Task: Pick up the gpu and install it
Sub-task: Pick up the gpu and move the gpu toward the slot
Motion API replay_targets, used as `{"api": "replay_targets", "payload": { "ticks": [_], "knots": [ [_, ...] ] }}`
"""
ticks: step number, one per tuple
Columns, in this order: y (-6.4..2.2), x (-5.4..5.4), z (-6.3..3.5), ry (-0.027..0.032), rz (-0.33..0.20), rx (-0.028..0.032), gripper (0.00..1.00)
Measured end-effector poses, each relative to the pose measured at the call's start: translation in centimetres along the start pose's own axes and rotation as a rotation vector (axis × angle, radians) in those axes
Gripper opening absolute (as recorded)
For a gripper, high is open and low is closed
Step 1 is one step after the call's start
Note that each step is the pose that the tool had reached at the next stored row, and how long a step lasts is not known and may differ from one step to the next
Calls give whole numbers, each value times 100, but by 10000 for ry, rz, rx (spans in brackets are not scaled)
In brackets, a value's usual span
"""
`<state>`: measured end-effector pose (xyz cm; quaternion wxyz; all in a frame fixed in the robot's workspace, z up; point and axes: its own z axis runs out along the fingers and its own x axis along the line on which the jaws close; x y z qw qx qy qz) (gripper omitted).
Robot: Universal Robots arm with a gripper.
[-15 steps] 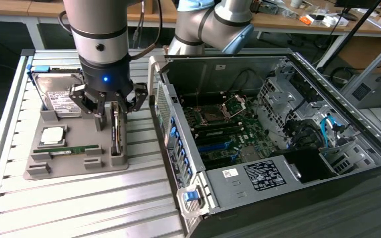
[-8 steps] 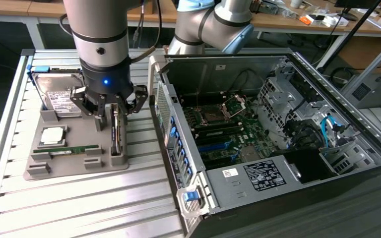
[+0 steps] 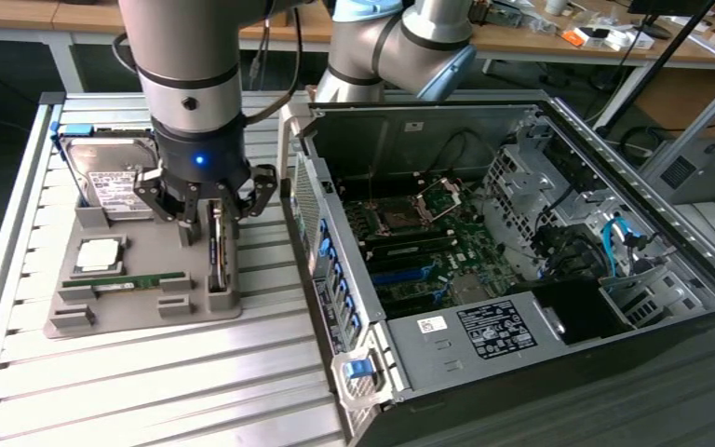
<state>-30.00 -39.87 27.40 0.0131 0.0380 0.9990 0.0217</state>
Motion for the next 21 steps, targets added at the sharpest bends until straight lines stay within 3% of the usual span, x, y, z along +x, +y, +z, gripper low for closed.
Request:
{"api": "replay_targets", "payload": {
  "ticks": [11, 21],
  "knots": [
    [225, 19, 108, 0, -3, 3, 48],
    [301, 29, 253, 1, -2, 3, 48]
  ]
}}
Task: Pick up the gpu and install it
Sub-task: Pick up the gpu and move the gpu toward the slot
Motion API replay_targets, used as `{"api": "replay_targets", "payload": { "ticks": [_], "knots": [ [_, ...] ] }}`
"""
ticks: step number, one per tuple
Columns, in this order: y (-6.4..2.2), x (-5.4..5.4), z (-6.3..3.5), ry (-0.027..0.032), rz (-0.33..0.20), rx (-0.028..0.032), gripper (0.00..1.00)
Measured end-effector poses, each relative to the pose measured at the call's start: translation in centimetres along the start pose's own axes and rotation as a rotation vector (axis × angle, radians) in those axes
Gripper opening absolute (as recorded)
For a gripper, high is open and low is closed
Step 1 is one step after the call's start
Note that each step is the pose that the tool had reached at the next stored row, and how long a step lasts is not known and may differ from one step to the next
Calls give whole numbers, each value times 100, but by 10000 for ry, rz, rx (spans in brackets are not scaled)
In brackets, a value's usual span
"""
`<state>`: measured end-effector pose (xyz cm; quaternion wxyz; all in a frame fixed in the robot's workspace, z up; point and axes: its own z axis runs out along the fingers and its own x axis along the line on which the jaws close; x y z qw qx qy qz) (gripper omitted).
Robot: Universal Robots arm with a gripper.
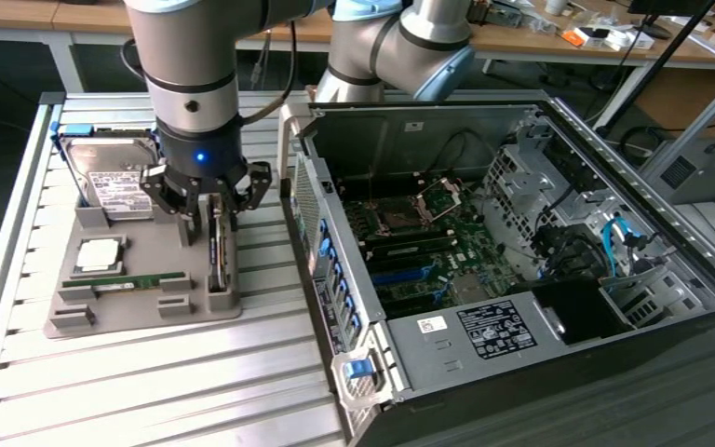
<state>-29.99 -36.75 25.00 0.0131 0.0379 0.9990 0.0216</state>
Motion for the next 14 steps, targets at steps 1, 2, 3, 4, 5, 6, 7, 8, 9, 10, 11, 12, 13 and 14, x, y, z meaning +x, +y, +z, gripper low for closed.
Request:
{"api": "replay_targets", "payload": {
  "ticks": [1, 2, 3, 4, 5, 6, 7, 8, 9, 10, 11, 12, 13, 14],
  "knots": [
    [8, 1, 13, 1, 0, 1, 48],
    [16, 2, 24, 1, 0, 1, 48],
    [24, 3, 35, 1, 0, 1, 48],
    [31, 4, 44, 0, 0, 0, 48],
    [38, 5, 54, 0, 0, 0, 48],
    [43, 5, 64, -1, 0, 0, 48],
    [48, 6, 74, -1, 0, -1, 48],
    [52, 6, 86, 0, -1, 0, 48],
    [53, 6, 96, 0, -2, 0, 48],
    [54, 7, 105, 0, 0, 0, 48],
    [54, 8, 111, 1, 0, 1, 48],
    [54, 8, 111, 1, 0, 1, 48],
    [54, 8, 111, 2, 0, 1, 48],
    [54, 7, 111, 1, 0, 1, 48]
  ]
}}
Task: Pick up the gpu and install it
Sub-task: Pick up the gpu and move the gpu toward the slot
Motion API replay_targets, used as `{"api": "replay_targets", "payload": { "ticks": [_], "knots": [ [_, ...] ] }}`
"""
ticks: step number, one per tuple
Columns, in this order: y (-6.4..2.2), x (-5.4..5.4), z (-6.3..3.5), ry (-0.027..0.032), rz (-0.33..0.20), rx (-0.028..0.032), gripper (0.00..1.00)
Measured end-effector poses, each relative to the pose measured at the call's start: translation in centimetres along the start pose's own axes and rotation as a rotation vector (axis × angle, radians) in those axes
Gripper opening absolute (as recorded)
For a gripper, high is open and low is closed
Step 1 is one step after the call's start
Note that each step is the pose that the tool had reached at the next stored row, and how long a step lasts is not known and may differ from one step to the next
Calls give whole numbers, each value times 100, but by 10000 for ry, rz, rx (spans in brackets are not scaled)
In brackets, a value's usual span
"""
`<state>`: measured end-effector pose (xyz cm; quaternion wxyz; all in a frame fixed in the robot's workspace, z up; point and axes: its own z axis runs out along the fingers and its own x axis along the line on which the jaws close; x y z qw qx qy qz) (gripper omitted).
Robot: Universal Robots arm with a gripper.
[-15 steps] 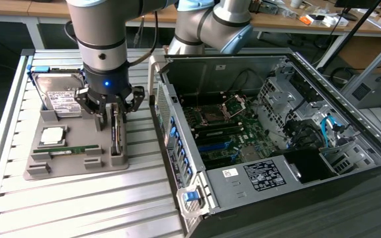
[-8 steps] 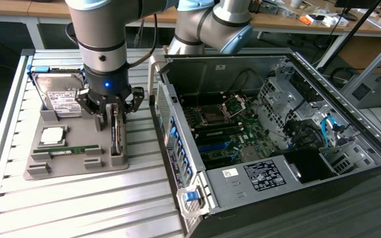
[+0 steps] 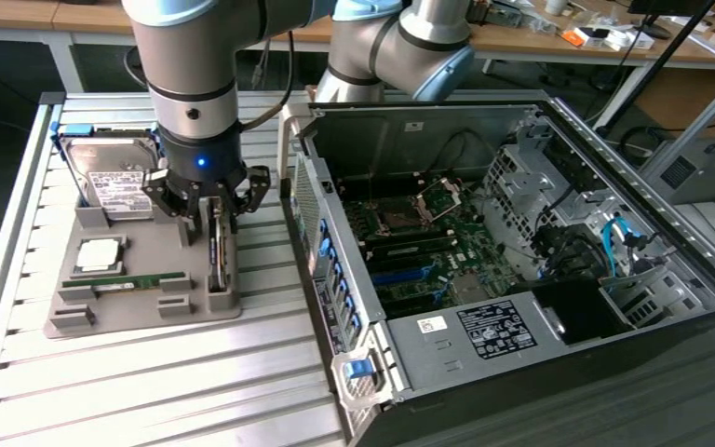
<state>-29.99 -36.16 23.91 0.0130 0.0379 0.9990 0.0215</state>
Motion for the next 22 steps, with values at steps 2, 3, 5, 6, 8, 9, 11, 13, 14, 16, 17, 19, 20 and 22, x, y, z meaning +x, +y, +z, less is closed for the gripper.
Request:
{"api": "replay_targets", "payload": {
  "ticks": [2, 3, 5, 6, 8, 9, 11, 13, 14, 16, 17, 19, 20, 22],
  "knots": [
    [0, 0, 0, 0, 0, -1, 47],
    [0, 0, 0, 0, 0, -1, 47],
    [0, 0, 0, 0, 0, 0, 34],
    [0, 0, 0, 0, 0, 0, 34],
    [0, 0, 0, 0, -1, 0, 30],
    [0, 0, 0, 0, -1, 0, 30],
    [0, 0, 0, 0, 0, 0, 30],
    [0, 0, 0, 0, 0, -1, 30],
    [0, 0, 1, -1, 0, -1, 30],
    [0, 0, 0, 0, 0, -1, 30],
    [0, 0, 0, -2, 0, -2, 30],
    [0, 0, -7, -2, 0, -2, 30],
    [1, 0, -13, -1, 0, -1, 30],
    [1, 0, -25, -1, 0, -1, 30]
  ]
}}
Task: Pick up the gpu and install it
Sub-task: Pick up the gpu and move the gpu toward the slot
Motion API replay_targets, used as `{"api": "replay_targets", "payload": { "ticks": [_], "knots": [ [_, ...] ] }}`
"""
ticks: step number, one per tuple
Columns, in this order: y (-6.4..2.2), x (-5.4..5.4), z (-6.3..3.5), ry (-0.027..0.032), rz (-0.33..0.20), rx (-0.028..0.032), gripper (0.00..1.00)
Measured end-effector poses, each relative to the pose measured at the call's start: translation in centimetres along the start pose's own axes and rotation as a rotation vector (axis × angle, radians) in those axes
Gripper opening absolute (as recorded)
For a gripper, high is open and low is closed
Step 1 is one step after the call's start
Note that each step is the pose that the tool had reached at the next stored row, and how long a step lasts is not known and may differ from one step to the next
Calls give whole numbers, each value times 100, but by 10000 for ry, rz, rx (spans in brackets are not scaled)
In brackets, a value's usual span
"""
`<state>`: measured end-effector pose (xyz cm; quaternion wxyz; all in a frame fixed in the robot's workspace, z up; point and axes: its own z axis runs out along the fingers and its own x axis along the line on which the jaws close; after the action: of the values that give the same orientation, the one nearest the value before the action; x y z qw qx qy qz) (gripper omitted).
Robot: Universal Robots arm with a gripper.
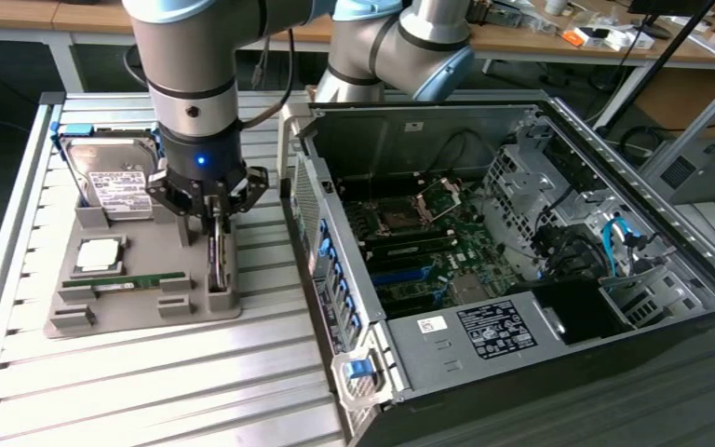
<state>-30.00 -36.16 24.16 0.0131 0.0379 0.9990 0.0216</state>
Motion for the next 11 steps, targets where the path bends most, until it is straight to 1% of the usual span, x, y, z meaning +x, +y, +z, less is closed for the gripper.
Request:
{"api": "replay_targets", "payload": {
  "ticks": [11],
  "knots": [
    [2, -1, -51, 0, 0, 1, 30]
  ]
}}
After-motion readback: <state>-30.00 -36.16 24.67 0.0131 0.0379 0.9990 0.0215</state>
